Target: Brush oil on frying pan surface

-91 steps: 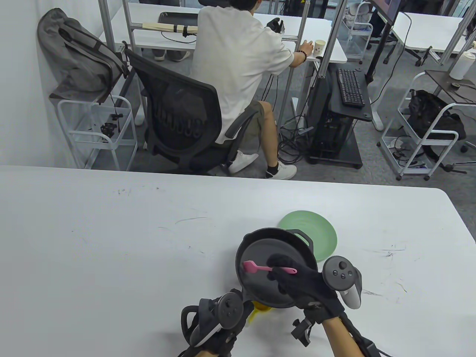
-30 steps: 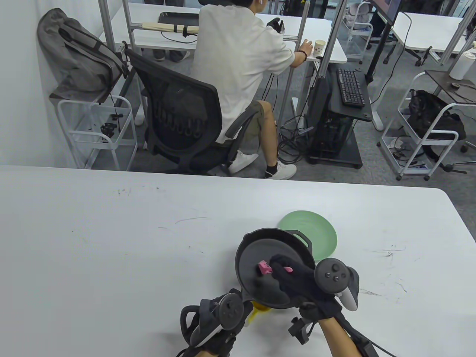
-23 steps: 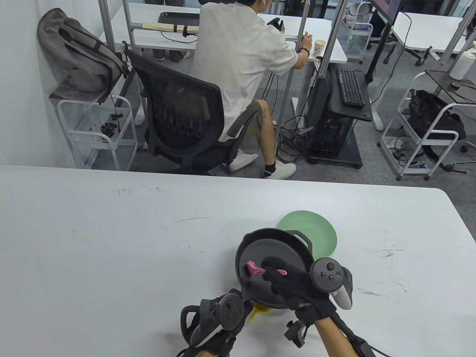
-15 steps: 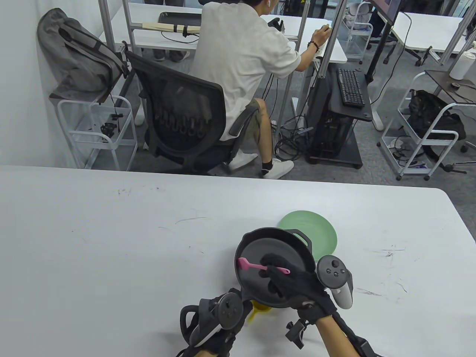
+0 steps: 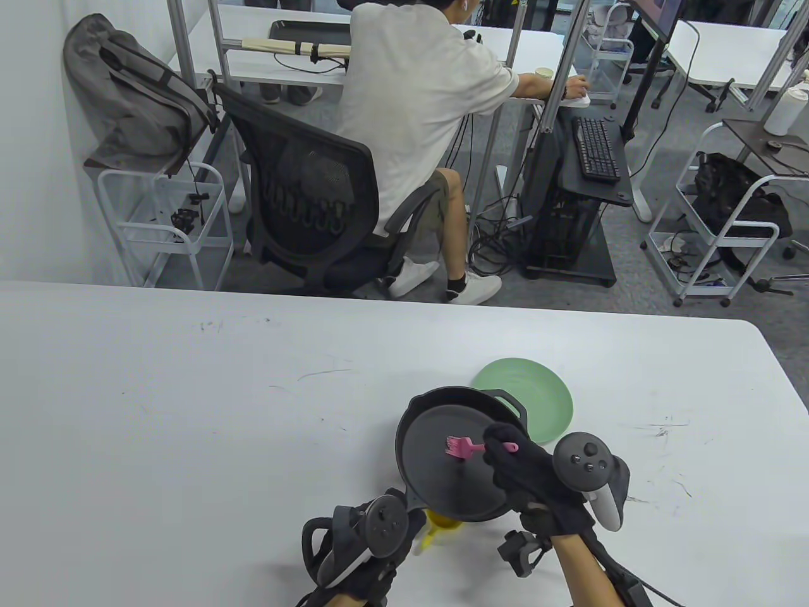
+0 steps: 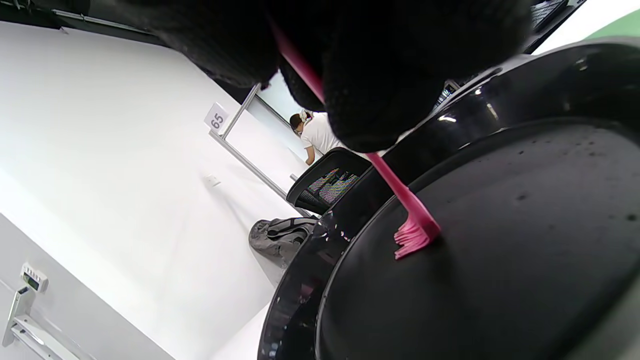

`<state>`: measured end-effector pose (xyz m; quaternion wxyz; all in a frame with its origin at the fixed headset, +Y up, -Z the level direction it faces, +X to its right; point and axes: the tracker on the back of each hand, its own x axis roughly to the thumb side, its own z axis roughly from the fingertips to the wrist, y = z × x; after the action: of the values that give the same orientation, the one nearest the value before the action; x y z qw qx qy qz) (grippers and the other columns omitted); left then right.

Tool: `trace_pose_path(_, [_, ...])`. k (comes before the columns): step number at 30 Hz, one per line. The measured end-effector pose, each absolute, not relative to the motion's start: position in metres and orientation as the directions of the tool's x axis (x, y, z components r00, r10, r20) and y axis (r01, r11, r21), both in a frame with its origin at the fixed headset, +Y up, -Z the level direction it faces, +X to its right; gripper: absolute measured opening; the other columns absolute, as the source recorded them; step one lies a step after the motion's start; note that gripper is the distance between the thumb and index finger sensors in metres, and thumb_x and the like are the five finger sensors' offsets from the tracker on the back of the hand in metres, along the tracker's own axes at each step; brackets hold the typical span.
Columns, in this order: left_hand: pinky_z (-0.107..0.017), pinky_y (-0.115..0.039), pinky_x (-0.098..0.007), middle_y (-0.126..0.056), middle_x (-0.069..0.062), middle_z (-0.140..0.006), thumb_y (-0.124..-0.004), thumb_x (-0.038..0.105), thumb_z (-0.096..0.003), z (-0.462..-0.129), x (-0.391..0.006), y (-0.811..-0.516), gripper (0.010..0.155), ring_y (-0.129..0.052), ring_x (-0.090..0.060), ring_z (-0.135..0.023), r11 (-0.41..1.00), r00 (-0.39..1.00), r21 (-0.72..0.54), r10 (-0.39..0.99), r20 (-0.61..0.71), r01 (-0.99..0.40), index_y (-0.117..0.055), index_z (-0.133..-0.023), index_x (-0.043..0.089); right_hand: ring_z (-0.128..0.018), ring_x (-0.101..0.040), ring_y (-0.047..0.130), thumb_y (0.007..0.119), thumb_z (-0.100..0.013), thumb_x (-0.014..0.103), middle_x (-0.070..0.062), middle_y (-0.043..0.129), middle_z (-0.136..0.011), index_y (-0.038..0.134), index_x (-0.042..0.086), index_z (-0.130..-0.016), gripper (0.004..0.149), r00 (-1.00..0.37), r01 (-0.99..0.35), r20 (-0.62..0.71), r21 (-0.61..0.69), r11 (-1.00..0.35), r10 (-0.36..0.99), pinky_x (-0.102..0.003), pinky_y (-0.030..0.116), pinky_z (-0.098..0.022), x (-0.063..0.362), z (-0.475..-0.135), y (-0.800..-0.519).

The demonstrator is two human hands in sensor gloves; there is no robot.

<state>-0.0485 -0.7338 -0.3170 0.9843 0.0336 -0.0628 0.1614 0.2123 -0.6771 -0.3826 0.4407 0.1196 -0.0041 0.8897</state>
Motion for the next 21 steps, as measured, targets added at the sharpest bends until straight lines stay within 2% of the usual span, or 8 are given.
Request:
trace_pose_path(13, [-0.016,-0.083,-0.035,-0.098,0.002,-0.044,-0.079,0.057,-0.0537,-0.318,-0.052,-0.733,0.06,-0.097,-0.015,-0.016,0.949,0.945,0.057,0.303,0.123,-0.311,-0.085,-0.084,0.006,-0.048,-0.027,0.096,0.072,-0.065,0.036,-0.031,0.087,-0.084,0.069,0.004,-0.101,0.048,-0.741,-0.663,0.17,-0.035,-0.748,0.649,-0.033,0.084,-0.028,0.23,-0.386,-0.671])
trace_pose_path(18, [-0.015,-0.083,-0.035,-0.098,0.002,-0.044,-0.079,0.057,-0.0538,-0.318,-0.053,-0.732,0.06,-0.097,-0.015,-0.016,0.944,0.941,0.056,0.317,0.116,-0.325,-0.085,-0.084,0.006,-0.048,-0.026,0.096,0.072,-0.065,0.037,-0.029,0.088,-0.084,0.071,0.008,-0.101,0.046,-0.769,-0.629,0.239,-0.118,-0.768,0.593,-0.032,0.085,-0.028,0.229,-0.371,-0.646])
trace_pose_path(21, [-0.015,-0.083,-0.035,-0.098,0.002,-0.044,-0.079,0.057,-0.0539,-0.318,-0.053,-0.732,0.06,-0.097,-0.015,-0.016,0.941,0.939,0.062,0.323,0.117,-0.331,-0.085,-0.085,0.006,-0.048,-0.026,0.096,0.072,-0.065,0.037,-0.029,0.088,-0.084,0.071,0.008,-0.101,0.046,-0.813,-0.57,0.236,-0.14,-0.81,0.532,-0.032,0.084,-0.028,0.224,-0.368,-0.644])
